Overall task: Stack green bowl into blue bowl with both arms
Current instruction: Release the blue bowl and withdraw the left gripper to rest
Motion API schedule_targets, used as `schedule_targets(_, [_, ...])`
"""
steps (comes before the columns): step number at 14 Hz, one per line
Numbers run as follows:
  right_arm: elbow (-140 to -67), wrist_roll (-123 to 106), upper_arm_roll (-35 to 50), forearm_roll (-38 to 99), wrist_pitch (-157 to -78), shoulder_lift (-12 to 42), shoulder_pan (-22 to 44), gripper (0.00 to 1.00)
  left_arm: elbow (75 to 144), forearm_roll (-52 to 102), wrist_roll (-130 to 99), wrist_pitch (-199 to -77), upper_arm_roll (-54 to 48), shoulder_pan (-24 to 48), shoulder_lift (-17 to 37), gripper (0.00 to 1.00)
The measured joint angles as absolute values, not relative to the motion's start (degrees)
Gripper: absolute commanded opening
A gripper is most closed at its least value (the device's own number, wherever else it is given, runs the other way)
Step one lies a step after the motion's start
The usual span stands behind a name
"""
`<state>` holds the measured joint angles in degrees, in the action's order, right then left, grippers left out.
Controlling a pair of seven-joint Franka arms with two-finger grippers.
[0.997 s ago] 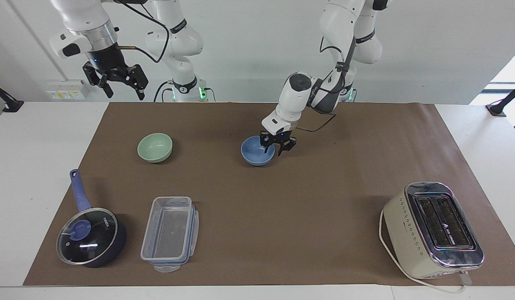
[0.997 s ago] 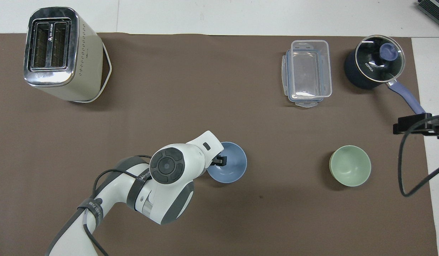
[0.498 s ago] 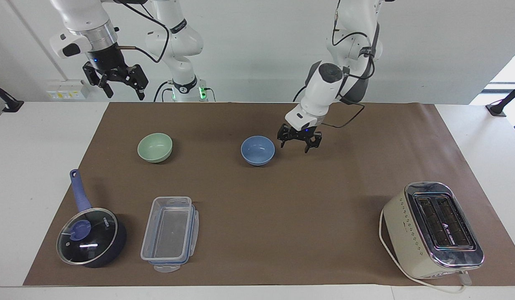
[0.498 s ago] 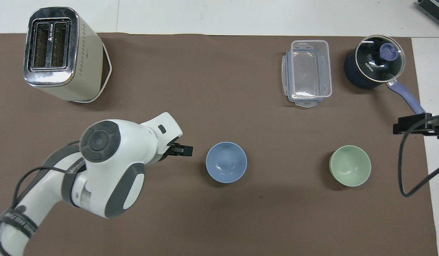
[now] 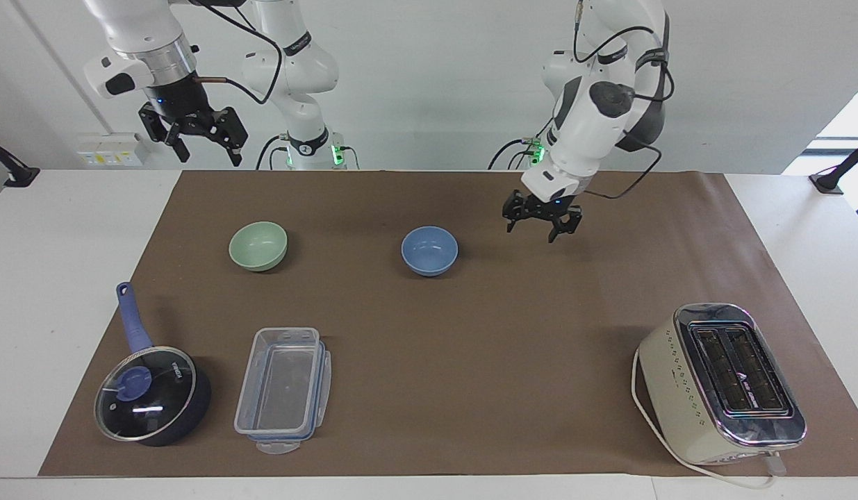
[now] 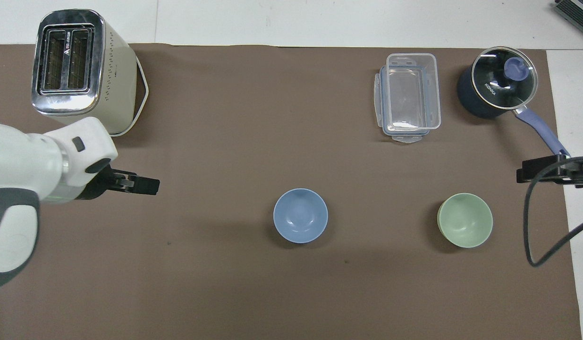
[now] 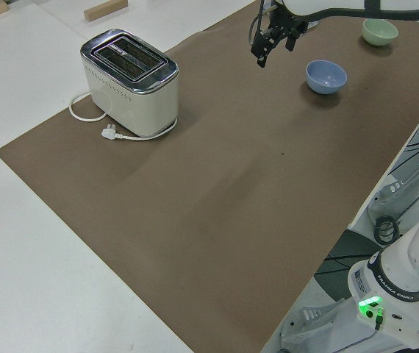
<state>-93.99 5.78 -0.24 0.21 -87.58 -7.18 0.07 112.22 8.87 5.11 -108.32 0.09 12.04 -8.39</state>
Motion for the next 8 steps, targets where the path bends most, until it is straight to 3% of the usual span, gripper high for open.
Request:
schedule_targets(4, [-95.2, 2.0, -0.7, 0.2, -88.3, -7.2, -0.7, 1.00, 101.7, 3.9, 7.3, -99.7, 0.1, 8.2, -7.8, 1.00])
schedule_targets(8, [-102.0, -5.7, -1.2, 0.2, -96.0, -6.7, -3.9, 1.00, 93.3, 2.0, 11.7, -94.1, 0.1, 5.2, -4.3, 1.00])
